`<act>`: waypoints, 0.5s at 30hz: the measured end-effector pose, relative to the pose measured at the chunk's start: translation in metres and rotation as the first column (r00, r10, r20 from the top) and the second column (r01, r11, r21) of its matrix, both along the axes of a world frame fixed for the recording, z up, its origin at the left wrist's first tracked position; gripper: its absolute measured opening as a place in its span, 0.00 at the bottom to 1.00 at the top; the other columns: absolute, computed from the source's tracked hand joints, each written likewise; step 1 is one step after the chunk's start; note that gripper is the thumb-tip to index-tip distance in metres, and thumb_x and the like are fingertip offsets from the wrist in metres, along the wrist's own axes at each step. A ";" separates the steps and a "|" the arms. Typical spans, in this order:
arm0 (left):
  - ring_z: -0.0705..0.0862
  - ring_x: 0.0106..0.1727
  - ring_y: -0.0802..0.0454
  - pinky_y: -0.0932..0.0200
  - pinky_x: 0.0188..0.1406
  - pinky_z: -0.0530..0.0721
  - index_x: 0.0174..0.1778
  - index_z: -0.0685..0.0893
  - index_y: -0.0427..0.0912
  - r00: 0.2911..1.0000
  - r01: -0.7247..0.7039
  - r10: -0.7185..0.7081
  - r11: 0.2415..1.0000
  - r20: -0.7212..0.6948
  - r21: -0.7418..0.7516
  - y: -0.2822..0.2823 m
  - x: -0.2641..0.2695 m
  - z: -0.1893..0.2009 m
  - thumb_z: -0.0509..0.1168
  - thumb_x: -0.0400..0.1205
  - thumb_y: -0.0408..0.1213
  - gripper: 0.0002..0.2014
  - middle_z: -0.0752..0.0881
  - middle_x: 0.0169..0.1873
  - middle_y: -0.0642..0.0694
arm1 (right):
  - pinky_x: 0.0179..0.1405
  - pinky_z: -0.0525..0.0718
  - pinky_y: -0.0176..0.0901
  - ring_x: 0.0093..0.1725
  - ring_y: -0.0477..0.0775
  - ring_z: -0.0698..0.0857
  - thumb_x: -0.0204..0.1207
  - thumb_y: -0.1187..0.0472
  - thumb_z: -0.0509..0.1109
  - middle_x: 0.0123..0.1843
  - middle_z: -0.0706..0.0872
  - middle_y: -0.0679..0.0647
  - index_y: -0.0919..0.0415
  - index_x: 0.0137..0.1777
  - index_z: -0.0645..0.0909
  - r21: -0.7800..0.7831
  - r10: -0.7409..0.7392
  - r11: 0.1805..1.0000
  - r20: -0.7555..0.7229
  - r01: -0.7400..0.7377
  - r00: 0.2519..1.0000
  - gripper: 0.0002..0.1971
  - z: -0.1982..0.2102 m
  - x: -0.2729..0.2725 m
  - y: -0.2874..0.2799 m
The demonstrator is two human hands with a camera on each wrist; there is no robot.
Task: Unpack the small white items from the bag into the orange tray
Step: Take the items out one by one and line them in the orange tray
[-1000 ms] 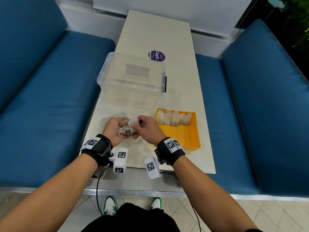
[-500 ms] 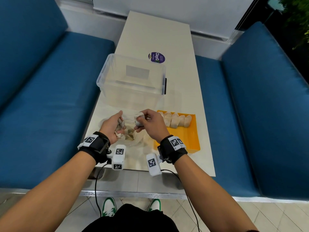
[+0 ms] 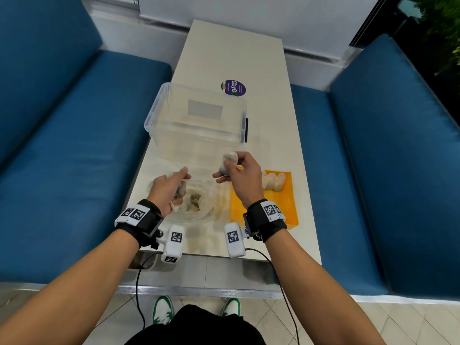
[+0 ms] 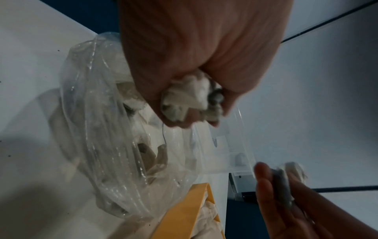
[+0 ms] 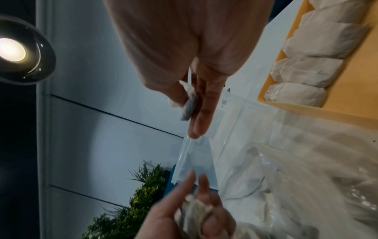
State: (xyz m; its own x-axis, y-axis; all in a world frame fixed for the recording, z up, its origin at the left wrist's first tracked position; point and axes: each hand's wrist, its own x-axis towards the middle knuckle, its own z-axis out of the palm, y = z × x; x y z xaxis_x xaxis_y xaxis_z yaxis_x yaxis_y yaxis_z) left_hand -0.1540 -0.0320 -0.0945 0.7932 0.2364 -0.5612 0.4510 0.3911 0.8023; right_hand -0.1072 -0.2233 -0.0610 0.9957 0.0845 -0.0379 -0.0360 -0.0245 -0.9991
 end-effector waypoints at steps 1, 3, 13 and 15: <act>0.67 0.21 0.55 0.65 0.15 0.59 0.56 0.86 0.34 0.998 0.050 -0.050 0.999 0.038 -0.016 -0.003 -0.001 0.003 0.72 0.86 0.42 0.13 0.72 0.27 0.47 | 0.39 0.92 0.64 0.40 0.68 0.93 0.85 0.67 0.69 0.53 0.84 0.70 0.69 0.59 0.77 -0.012 0.016 1.000 -0.022 -0.017 1.000 0.07 -0.002 -0.002 0.001; 0.66 0.20 0.56 0.66 0.15 0.58 0.59 0.87 0.35 0.982 0.161 -0.157 0.987 0.109 -0.024 -0.011 -0.003 0.009 0.76 0.82 0.39 0.14 0.73 0.27 0.48 | 0.41 0.92 0.68 0.40 0.66 0.93 0.83 0.65 0.72 0.50 0.86 0.65 0.68 0.56 0.79 -0.066 0.050 0.996 -0.040 -0.053 0.998 0.07 -0.008 -0.005 0.004; 0.65 0.18 0.56 0.64 0.19 0.60 0.51 0.90 0.36 0.959 0.234 -0.259 0.951 0.110 0.201 -0.023 -0.008 0.022 0.81 0.77 0.38 0.12 0.72 0.19 0.50 | 0.49 0.86 0.44 0.48 0.51 0.87 0.76 0.51 0.79 0.47 0.90 0.49 0.53 0.47 0.88 -0.401 0.195 0.903 0.070 -0.151 0.978 0.07 -0.005 -0.005 0.000; 0.67 0.18 0.57 0.65 0.18 0.62 0.51 0.90 0.37 0.958 0.244 -0.272 0.940 0.091 0.240 -0.024 -0.008 0.023 0.80 0.78 0.38 0.11 0.73 0.20 0.50 | 0.45 0.83 0.38 0.47 0.50 0.86 0.78 0.52 0.77 0.47 0.90 0.49 0.54 0.49 0.89 -0.456 0.209 0.879 0.115 -0.135 0.971 0.07 0.000 -0.003 -0.005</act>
State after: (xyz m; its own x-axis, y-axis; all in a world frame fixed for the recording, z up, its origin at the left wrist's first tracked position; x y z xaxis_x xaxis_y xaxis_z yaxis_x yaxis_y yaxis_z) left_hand -0.1623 -0.0564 -0.0713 0.9023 0.1224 -0.4134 0.4064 0.0785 0.9103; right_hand -0.1100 -0.2285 -0.0611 0.9629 0.2666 0.0429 0.1653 -0.4561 -0.8745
